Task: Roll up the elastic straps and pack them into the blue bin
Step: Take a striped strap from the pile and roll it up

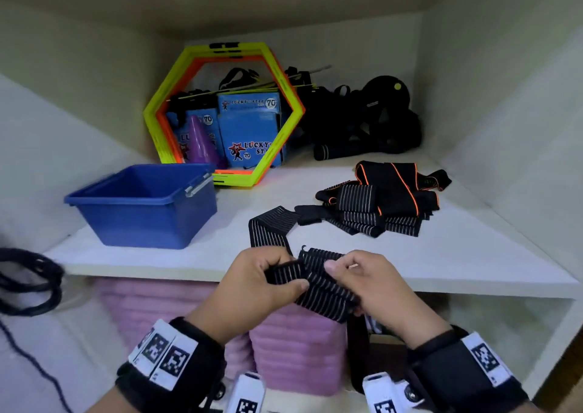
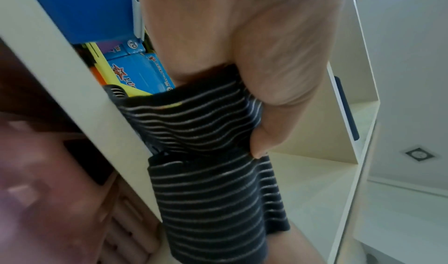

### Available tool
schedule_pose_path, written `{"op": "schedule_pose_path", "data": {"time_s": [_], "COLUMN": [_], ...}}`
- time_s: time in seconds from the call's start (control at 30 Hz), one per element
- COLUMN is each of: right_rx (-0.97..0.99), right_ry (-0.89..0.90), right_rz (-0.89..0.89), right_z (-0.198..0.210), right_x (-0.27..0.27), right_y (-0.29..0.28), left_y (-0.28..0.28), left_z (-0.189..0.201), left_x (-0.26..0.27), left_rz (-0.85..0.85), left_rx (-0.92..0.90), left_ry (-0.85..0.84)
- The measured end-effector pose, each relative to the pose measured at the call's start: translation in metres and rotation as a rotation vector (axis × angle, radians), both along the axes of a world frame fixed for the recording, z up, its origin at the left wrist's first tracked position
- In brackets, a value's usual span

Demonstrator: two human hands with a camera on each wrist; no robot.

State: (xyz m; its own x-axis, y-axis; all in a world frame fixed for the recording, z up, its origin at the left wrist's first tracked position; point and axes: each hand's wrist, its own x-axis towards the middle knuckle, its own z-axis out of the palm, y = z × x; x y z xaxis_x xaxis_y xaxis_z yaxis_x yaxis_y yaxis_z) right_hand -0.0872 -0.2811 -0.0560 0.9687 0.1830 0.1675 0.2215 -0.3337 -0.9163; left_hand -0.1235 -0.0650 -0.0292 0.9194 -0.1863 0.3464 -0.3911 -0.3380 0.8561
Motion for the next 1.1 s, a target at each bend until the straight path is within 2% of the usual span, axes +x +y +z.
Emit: {"op": "schedule_pose_path", "data": {"time_s": [0.07, 0.13, 0.27, 0.33, 0.57, 0.7, 0.8, 0.87, 1.0, 1.1], "right_rx": [-0.036, -0.105, -0.356, -0.491, -0.604, -0.503, -0.341, -0.185, 0.163, 0.318], "right_ry": [0.038, 0.003, -0.308, -0.39, -0.331, -0.274, -0.329, -0.291, -0.211, -0.164], "right_rz": [-0.007, -0.052, -0.13, -0.143, -0.19, -0.159, -0.136, -0.103, 0.043, 0.104], "right_z": [-0.008, -0.014, -0.016, -0.016, -0.005, 0.0, 0.005, 0.011, 0.027, 0.035], "right_x": [0.002, 0.003, 0.002, 0.007, 0.017, 0.016, 0.005, -0.007, -0.042, -0.065], "right_y": [0.004, 0.007, 0.006, 0.007, 0.015, 0.018, 0.02, 0.019, 0.022, 0.028], "left_y": [-0.006, -0.01, -0.015, -0.015, -0.005, 0.006, 0.014, 0.02, 0.029, 0.038], "left_z": [-0.006, -0.01, -0.017, -0.02, -0.02, -0.015, -0.008, -0.003, 0.003, 0.001], "left_x": [-0.008, -0.014, -0.026, -0.028, -0.029, -0.028, -0.025, -0.024, -0.026, -0.021], "left_rz": [0.042, 0.09, 0.152, 0.177, 0.173, 0.126, 0.124, 0.144, 0.124, 0.179], "left_rx": [0.007, 0.005, -0.036, -0.032, -0.024, -0.024, 0.02, 0.021, -0.069, -0.218], "left_ry": [-0.009, -0.016, 0.012, 0.027, 0.076, 0.061, 0.002, -0.007, -0.008, -0.023]}}
